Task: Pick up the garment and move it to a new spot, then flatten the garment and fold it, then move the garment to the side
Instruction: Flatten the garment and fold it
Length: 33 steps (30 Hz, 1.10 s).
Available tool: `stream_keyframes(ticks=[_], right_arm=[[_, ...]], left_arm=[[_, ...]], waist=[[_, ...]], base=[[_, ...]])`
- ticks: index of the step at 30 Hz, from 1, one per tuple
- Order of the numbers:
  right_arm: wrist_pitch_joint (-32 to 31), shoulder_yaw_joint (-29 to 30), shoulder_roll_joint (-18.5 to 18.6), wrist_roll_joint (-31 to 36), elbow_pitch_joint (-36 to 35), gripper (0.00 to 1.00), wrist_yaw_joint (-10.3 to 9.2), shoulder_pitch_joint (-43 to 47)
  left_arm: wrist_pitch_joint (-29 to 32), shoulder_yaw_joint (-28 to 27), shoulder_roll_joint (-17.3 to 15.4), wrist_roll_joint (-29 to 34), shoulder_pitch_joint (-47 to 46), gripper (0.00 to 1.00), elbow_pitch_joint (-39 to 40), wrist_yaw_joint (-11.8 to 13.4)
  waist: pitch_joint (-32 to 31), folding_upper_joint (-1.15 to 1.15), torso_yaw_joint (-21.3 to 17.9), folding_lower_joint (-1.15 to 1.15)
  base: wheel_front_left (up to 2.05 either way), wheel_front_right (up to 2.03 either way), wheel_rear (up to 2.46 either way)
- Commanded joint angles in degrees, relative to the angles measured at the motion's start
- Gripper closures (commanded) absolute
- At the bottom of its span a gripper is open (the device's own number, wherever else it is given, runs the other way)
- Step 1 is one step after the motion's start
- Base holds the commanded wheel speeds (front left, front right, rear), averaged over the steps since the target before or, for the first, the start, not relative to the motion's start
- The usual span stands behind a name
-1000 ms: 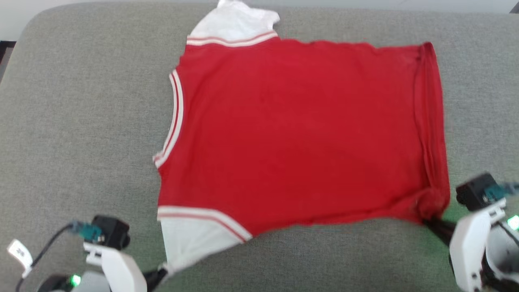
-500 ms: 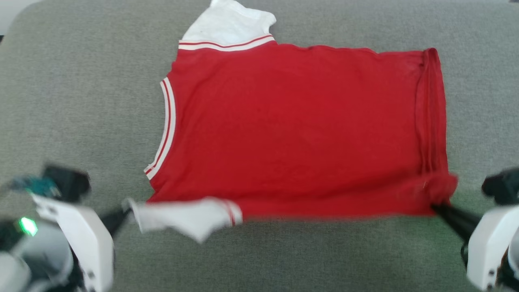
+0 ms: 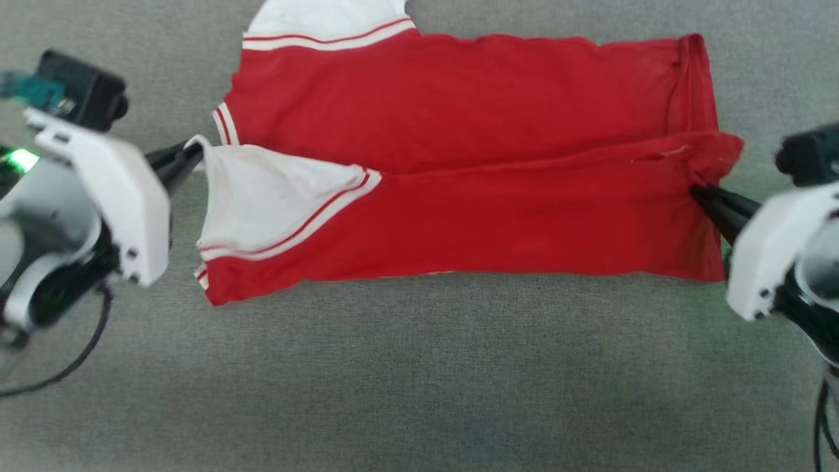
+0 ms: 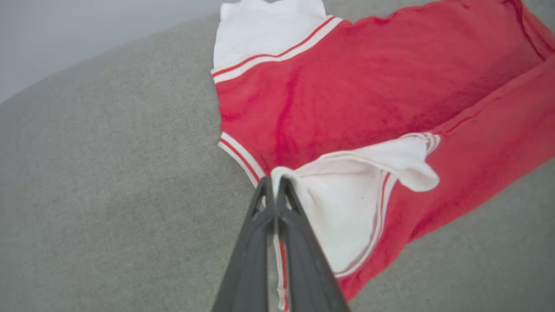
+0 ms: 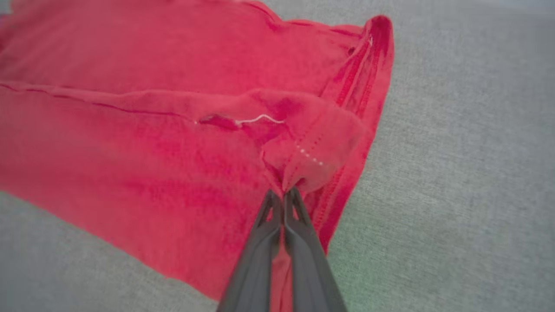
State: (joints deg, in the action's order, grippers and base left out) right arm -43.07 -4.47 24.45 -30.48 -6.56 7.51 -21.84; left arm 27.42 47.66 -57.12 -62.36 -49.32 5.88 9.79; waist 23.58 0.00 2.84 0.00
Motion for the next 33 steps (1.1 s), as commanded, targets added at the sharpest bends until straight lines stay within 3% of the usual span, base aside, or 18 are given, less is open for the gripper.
stream_keyframes(ticks=[1,6,11,13,14,17,22,27,33], right_arm=[[0.8,-1.4,-0.6,0.7,3.3,1.00,-0.03,-2.6],[1.9,-4.7,-2.3,0.6,12.4,1.00,-0.03,-7.2],[1.9,-8.5,-2.5,-0.2,16.6,0.93,-0.02,-9.1],[2.2,-10.2,-1.4,-0.7,17.6,0.09,-0.03,-10.0],[2.6,-10.1,-1.1,-0.9,17.6,0.00,-0.03,-10.2],[3.9,-9.3,0.0,-1.0,15.6,0.00,-0.04,-10.2],[7.2,-6.5,0.2,-0.1,11.6,0.00,-0.03,-8.7],[12.2,0.4,-2.9,2.4,5.8,0.00,-0.03,-4.8],[18.2,8.6,-8.5,8.3,-2.4,0.00,-0.03,-0.3]], left_arm=[[0.6,0.9,2.9,1.2,-2.4,1.00,-4.9,-2.4],[3.1,3.6,10.4,0.1,-6.2,1.00,-19.8,-7.2],[5.1,4.6,13.9,-1.0,-7.5,1.00,-29.4,-9.8],[5.7,4.7,15.1,-1.4,-8.4,0.50,-34.0,-10.4],[5.7,4.5,15.3,-1.6,-8.7,0.03,-35.0,-10.5],[4.5,3.6,15.4,-1.7,-9.8,0.00,-35.5,-10.8],[6.3,3.5,13.3,-1.8,-9.1,0.00,-33.3,-8.5],[7.4,2.2,9.7,-3.7,-6.1,0.00,-24.8,-4.3],[7.8,1.5,3.8,-4.9,0.2,0.00,-10.2,2.9]], waist=[[1.1,0.00,-0.4,0.00],[2.1,0.00,-0.7,0.00],[2.4,0.00,-1.2,0.00],[2.3,0.00,-1.3,0.00],[2.1,0.00,-1.3,0.00],[1.6,0.00,-1.2,0.00],[0.4,0.00,-0.8,0.00],[-1.1,0.00,-0.4,0.00],[-1.9,0.00,-0.7,0.00]], base=[[0.00,0.00,0.00],[0.00,0.00,0.00],[0.00,0.00,0.00],[0.00,0.00,0.00],[0.00,0.00,0.00],[0.00,0.00,0.00],[0.00,0.00,0.00],[0.00,0.00,0.00],[0.00,0.00,0.00]])
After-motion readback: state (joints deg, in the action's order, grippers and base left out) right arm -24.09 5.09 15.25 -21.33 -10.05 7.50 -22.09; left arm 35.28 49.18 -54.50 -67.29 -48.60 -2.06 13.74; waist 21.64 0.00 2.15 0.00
